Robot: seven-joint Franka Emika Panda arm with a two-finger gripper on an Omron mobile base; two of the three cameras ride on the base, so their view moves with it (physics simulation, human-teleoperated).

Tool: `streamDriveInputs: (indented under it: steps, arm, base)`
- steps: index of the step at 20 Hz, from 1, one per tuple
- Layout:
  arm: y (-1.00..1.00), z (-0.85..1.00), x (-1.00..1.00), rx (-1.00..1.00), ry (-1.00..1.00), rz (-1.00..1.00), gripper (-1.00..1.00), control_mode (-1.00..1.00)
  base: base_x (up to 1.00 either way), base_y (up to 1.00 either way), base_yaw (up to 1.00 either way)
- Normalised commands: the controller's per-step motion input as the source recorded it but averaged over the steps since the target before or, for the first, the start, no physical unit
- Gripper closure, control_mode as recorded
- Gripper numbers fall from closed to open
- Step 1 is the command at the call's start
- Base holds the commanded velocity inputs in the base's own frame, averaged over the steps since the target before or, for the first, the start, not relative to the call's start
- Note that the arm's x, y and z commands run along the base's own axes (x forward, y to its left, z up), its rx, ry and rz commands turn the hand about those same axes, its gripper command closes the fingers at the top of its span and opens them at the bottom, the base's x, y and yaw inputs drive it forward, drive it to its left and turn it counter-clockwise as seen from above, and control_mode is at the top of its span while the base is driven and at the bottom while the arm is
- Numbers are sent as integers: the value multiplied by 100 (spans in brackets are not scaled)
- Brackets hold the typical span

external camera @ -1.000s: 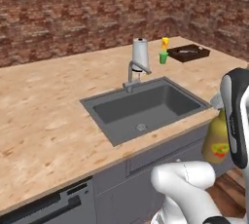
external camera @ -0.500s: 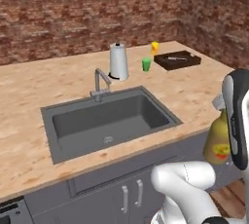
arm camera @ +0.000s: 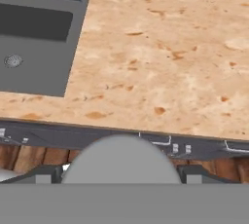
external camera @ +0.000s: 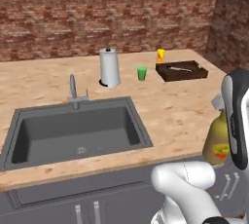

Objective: Place the drinks on the dining counter in a tight cluster.

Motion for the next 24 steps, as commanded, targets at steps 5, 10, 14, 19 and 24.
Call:
streamDriveInputs:
  steps: [5,10,14,19,24]
  arm:
    - [0,0,0,0,0,0,100,100]
    - [0,0,0,0,0,0,100,100]
    - [0,0,0,0,0,0,100,100]
    - [0,0,0,0,0,0,100,100]
    - [0,0,0,0,0,0,100,100]
  base:
    - [14,-90,16]
    - [43,-13,-4]
    - [41,2,-15]
    - [74,13,-18]
    - [47,5,-5]
